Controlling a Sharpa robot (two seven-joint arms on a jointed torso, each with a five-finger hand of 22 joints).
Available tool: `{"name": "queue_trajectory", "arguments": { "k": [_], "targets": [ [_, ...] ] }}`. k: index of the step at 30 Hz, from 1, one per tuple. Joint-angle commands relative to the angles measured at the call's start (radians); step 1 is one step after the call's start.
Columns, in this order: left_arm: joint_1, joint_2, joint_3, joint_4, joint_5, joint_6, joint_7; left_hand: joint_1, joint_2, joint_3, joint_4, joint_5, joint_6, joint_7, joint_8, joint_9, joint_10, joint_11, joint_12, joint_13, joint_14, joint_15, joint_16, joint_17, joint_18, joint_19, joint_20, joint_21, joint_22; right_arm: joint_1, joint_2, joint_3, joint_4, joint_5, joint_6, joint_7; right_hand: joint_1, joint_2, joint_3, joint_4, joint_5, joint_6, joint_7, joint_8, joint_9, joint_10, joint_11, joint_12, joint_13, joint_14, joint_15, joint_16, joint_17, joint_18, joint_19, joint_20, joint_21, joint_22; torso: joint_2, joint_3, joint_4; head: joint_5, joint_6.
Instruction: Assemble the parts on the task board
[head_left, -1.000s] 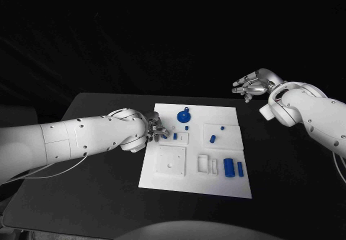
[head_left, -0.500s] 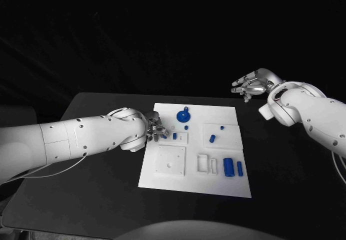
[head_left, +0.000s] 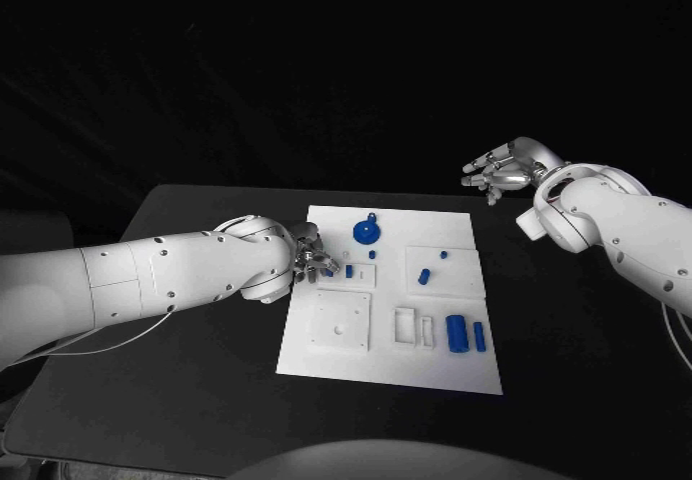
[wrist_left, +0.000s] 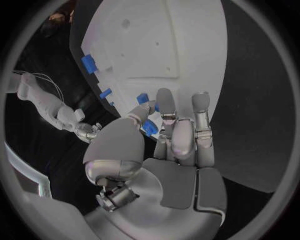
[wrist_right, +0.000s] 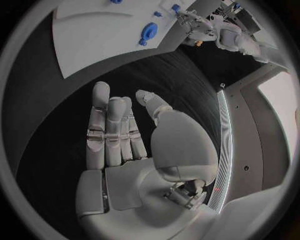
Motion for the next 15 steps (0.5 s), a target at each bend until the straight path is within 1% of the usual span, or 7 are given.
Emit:
{"name": "queue_trajectory", "arguments": {
  "k": [1,10,15],
  "targets": [
    [-0.014,0.008,-0.008,0.0,0.016,0.041,0.003,0.001,-0.007,0.001,0.006,-0.004,0.124,-0.133,-0.002,0.0,0.011,-0.045,-0.004,-0.001,-0.003,-0.005,-0.005,-0.001,-0.01,-0.001,-0.008,-0.006,0.015,-0.001,0.001,0.0,0.0,0.0,0.014,0.01,-0.006,-0.001,-0.001,0.004,0.005,-0.004,0.004,-0.003,-0.001,-0.001,0.0,0.001,-0.001,-0.005,-0.003,-0.005,-0.002,-0.004,0.03,-0.005,-0.004,-0.001,0.0,-0.0001,-0.0004,0.0,0.0],
    [-0.014,0.008,-0.008,-0.005,0.016,0.052,-0.002,0.001,-0.012,-0.007,0.018,-0.011,0.126,-0.135,0.001,0.012,0.011,-0.046,-0.003,-0.001,-0.003,-0.006,-0.005,0.0,-0.013,0.0,-0.01,-0.009,0.016,-0.004,0.001,0.0,-0.001,0.0,0.015,0.01,-0.006,-0.001,-0.001,0.004,0.005,-0.004,0.004,-0.003,-0.001,-0.001,0.0,0.001,-0.001,-0.005,-0.003,-0.005,-0.002,-0.004,0.03,-0.005,-0.004,-0.001,0.0,0.0002,0.0,0.0,-0.002],
    [-0.014,0.007,-0.008,-0.008,0.012,0.061,-0.008,0.01,-0.022,-0.018,0.019,-0.027,0.129,-0.138,0.006,0.034,0.011,-0.047,-0.002,-0.001,-0.003,-0.007,-0.004,0.001,-0.013,0.002,-0.008,-0.011,0.016,-0.005,0.0,0.0,-0.001,0.0,0.015,0.01,-0.006,-0.001,-0.001,0.004,0.005,-0.004,0.004,-0.003,-0.001,-0.001,0.0,0.001,-0.001,-0.005,-0.003,-0.005,-0.002,-0.004,0.03,-0.005,-0.004,-0.001,0.0,-0.0002,-0.0004,-0.001,-0.003]
  ]
}}
